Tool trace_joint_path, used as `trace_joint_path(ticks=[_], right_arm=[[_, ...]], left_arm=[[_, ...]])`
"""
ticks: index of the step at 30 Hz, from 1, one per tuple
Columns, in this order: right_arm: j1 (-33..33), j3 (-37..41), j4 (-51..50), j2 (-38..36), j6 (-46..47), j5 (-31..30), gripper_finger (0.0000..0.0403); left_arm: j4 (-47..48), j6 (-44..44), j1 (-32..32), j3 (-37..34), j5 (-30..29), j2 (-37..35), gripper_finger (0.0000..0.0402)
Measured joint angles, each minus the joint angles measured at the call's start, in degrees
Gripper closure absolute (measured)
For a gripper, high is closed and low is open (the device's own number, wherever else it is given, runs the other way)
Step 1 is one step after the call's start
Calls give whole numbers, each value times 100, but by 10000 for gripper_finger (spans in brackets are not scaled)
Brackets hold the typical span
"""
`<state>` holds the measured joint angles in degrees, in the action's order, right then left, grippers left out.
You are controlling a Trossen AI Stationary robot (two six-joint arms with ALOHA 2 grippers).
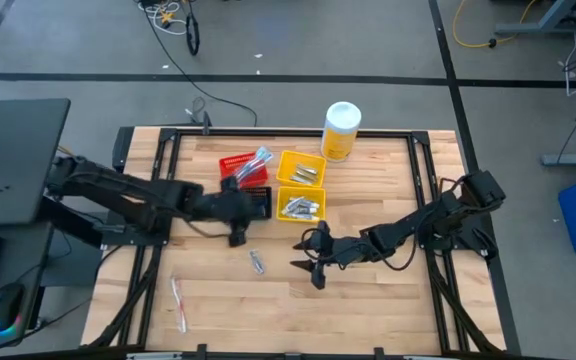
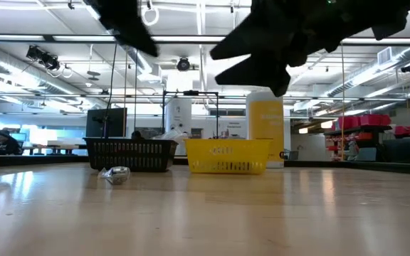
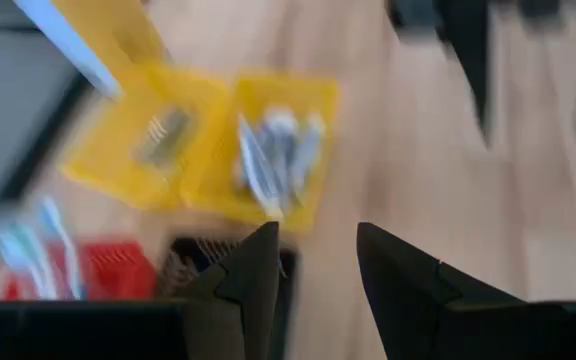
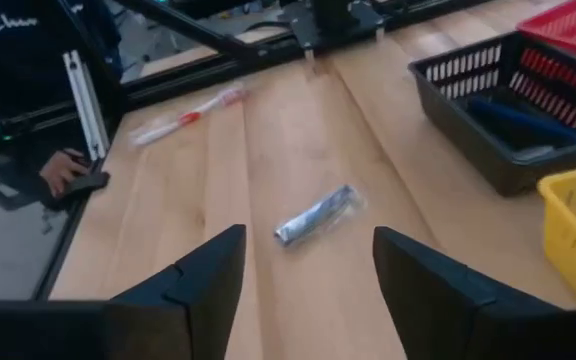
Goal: Pick & Place Travel size toiletries
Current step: Put the silver nail cutter into the top yellow bin
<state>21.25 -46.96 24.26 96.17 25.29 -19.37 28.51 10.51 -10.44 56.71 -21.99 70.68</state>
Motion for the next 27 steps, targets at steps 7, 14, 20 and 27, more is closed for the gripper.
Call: trace_joint_path(ticks=[7,14,20,27], right_arm=[[-60,-102,158,242,-25,-59,164],[-74,-126,-46,228,2,-55,183],[-76,-124,-238,227,123,-53,195],[-76,-122,-389,224,126,-6,201]], left_arm=[[-453,378,-664,-888,550,-112,257],[-1580,-3,-1082,-1636,976,207,257],[-2180,-435,-1227,-1855,1314,850,257],[-2843,-648,-1233,-1744,1304,1729,257]])
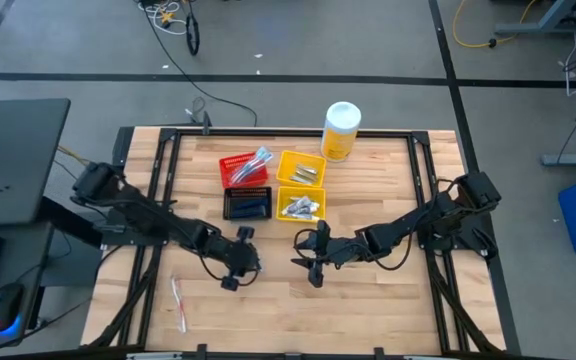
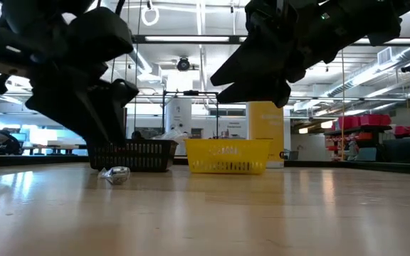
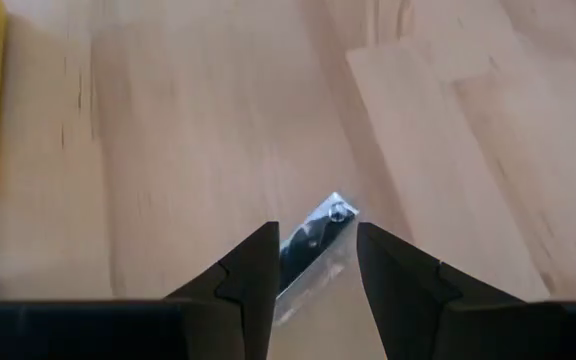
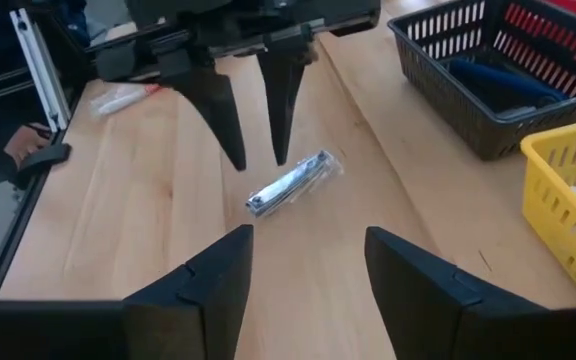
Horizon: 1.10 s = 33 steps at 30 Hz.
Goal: Pick & Place Travel size toiletries
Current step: Put the silver nail cutter into the top yellow bin
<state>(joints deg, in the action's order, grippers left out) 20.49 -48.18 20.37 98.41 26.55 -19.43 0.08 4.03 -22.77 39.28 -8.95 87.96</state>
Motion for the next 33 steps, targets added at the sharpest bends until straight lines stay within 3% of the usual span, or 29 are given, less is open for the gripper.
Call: trace_joint_path(ticks=[5,17,33], right_arm=[[0,2,-74,-4,-2,2,196],[0,4,-128,-4,-2,1,202],[-17,4,-253,-4,-3,4,199]], left_arm=[[49,-272,18,284,87,281,248],[726,-987,233,398,344,406,162],[729,-1769,738,362,854,406,159]])
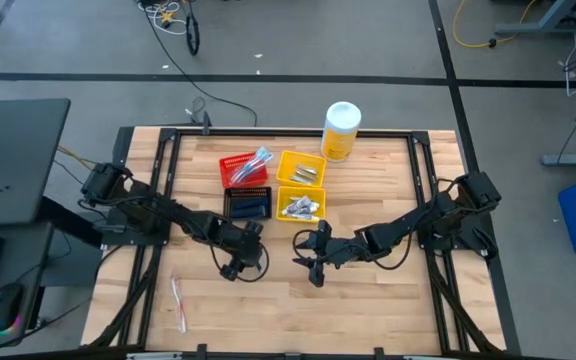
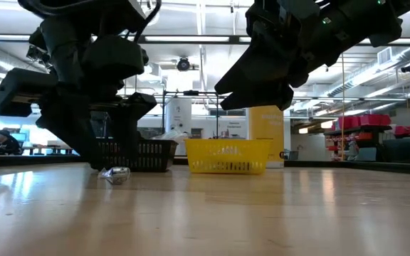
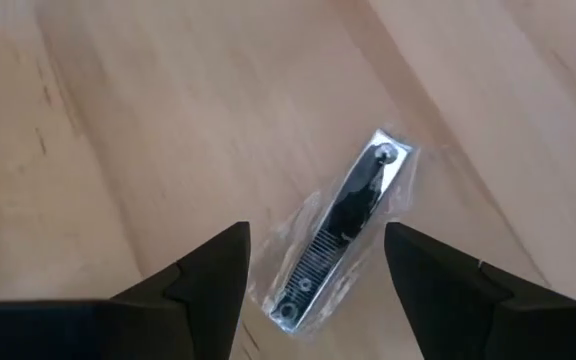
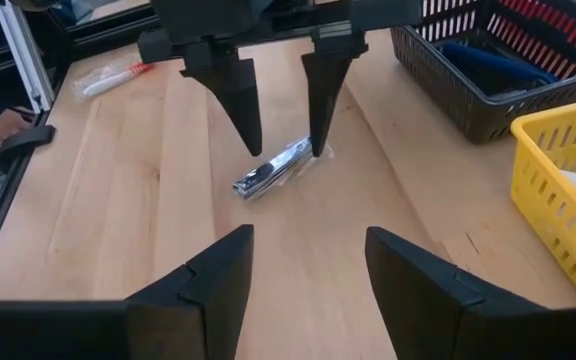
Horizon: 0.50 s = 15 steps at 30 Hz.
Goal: Pick & Place Travel size toiletries
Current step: Put the silver nail cutter into the top yellow bin
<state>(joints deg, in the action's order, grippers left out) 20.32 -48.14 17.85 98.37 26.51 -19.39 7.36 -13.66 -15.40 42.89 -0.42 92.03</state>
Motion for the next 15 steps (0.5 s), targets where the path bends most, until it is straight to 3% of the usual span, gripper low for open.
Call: trace_joint_path(ticks=[15], right_arm=[[-2,-2,-134,0,-1,3,209]], left_arm=[[-152,-262,4,42,56,430,159]])
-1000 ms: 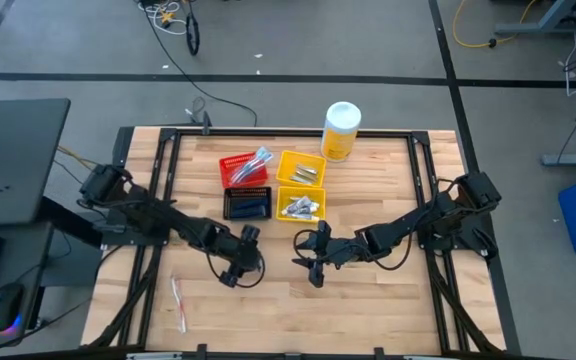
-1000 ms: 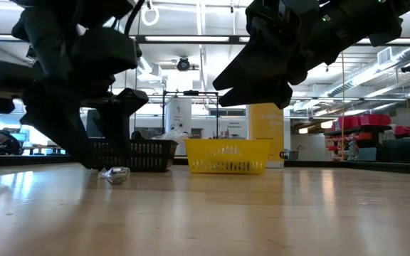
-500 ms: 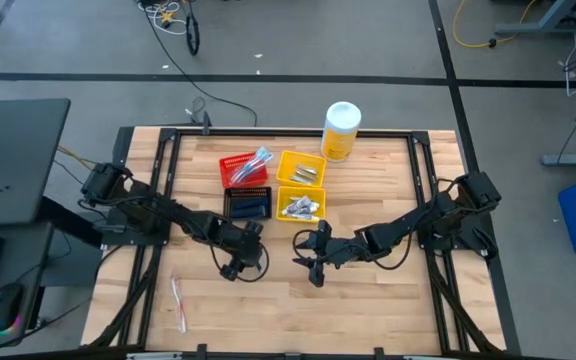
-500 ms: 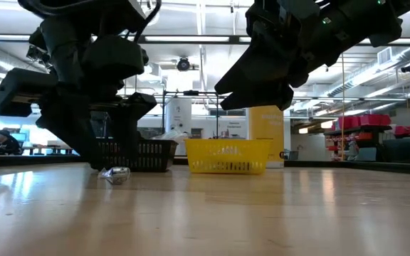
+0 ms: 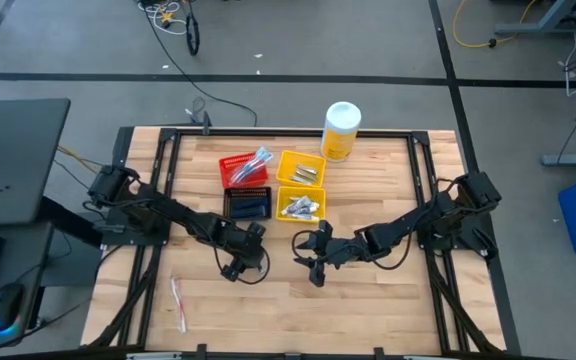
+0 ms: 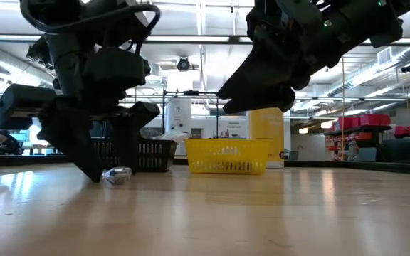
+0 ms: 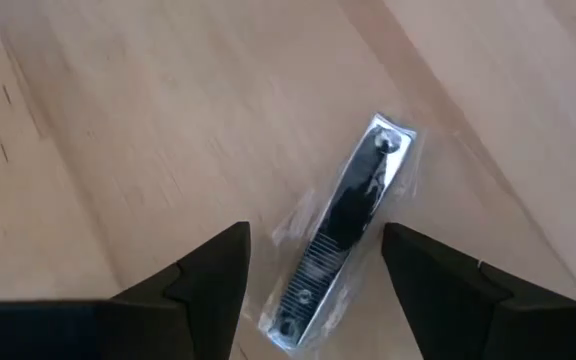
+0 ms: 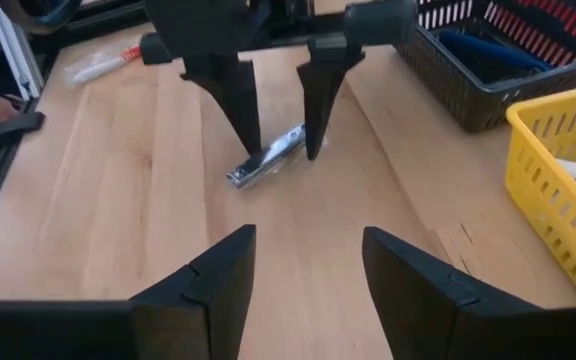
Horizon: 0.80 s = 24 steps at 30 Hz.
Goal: Pick & Place Travel size toiletries
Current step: Put the silver nail cutter into the top yellow bin
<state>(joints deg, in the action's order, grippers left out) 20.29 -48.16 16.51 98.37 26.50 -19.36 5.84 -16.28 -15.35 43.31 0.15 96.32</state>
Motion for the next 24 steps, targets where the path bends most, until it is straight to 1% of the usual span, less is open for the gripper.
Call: trace_joint_path(ticks=[3,6,10,16,19,21,24], right_arm=[[0,2,-22,0,0,-2,208],[-2,2,-53,0,-1,-2,206],[-2,2,-78,0,-46,-2,207],[-7,2,-74,0,-51,-2,209],[-7,2,-82,0,-401,-4,200],[2,2,-96,0,-716,-7,191],[2,2,-98,0,-917,-6,176]], left_arm=[[57,1,-2,2,-18,5,162],[164,105,-2,2,8,-23,179],[169,172,0,-7,204,-19,221],[-26,415,-7,-27,254,-10,298],[-294,613,-7,-33,199,19,332],[-336,764,-6,-1,140,26,347],[-384,1130,-2,129,-136,27,347]])
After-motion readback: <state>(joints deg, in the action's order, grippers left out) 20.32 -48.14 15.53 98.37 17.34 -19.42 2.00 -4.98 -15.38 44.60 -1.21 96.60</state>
